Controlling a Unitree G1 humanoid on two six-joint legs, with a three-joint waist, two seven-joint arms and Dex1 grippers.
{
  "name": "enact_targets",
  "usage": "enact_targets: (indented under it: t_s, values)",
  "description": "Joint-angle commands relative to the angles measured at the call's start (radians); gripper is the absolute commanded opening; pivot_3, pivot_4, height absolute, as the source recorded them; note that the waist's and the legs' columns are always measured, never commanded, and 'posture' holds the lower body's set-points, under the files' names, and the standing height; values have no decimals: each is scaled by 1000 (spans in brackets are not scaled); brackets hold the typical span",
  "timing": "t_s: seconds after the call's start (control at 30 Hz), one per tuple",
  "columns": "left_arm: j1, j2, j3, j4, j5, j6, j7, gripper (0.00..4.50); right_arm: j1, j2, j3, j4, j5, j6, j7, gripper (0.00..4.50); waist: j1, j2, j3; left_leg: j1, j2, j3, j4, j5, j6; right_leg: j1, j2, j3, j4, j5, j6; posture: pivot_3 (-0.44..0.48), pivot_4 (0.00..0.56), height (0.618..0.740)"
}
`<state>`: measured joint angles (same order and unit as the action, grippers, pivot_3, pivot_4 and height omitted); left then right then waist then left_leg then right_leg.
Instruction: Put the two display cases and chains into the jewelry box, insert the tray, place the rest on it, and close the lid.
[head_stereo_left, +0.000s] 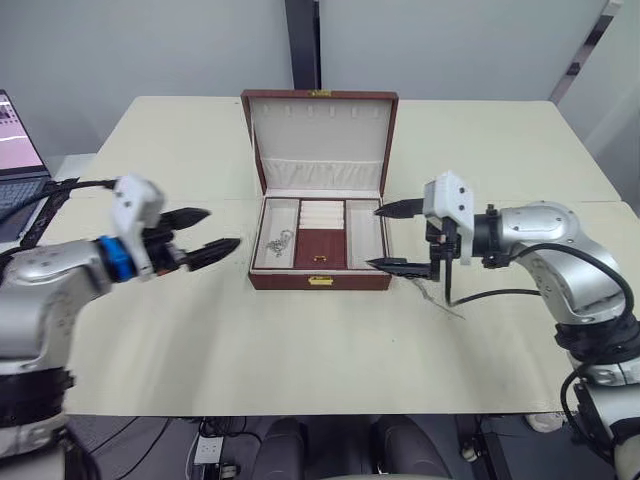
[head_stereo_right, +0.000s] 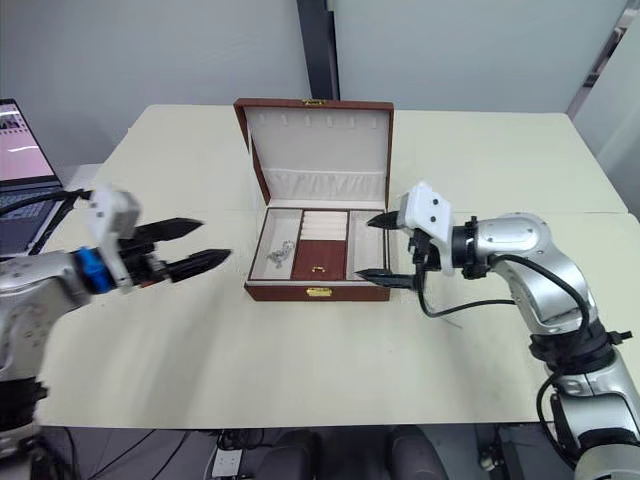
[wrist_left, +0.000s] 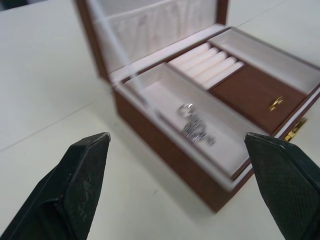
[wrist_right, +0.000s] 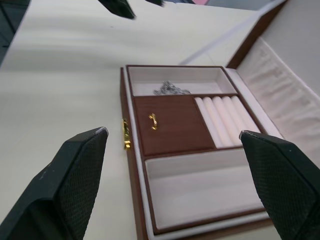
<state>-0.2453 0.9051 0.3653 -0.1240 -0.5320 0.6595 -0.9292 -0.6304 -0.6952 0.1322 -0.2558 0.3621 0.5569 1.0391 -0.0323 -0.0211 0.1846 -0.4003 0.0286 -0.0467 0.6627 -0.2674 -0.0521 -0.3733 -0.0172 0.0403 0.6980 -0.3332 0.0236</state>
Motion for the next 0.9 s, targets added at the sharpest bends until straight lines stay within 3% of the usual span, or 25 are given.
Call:
enact_targets:
  t_s: [0.03,0.3,0.57,0.9]
  values:
    - [96,28,116,34,57,-96,15,4457,53,-65,-91,-44,-3,-33,-9,4500,1,0,0,0,0,0,0,0,0,0,0,0,0,0,0,0,150,740]
    - [426,-56,262,111,149,-340,25,4457,370,-219,-323,51,-82,-219,-28,4500,4,0,0,0,0,0,-1,0,0,2,-2,1,-2,0,0,0,150,740]
    - [498,-138,275,126,125,-426,45,4457,565,-209,-407,201,-122,-413,-41,4500,3,0,0,2,0,1,-1,0,0,3,-1,1,-1,0,0,0,150,740]
    - [521,-129,287,102,82,-397,43,4457,581,-209,-414,247,-83,-388,-39,4500,2,0,0,2,0,1,-1,0,0,3,-1,1,-1,0,0,0,150,740]
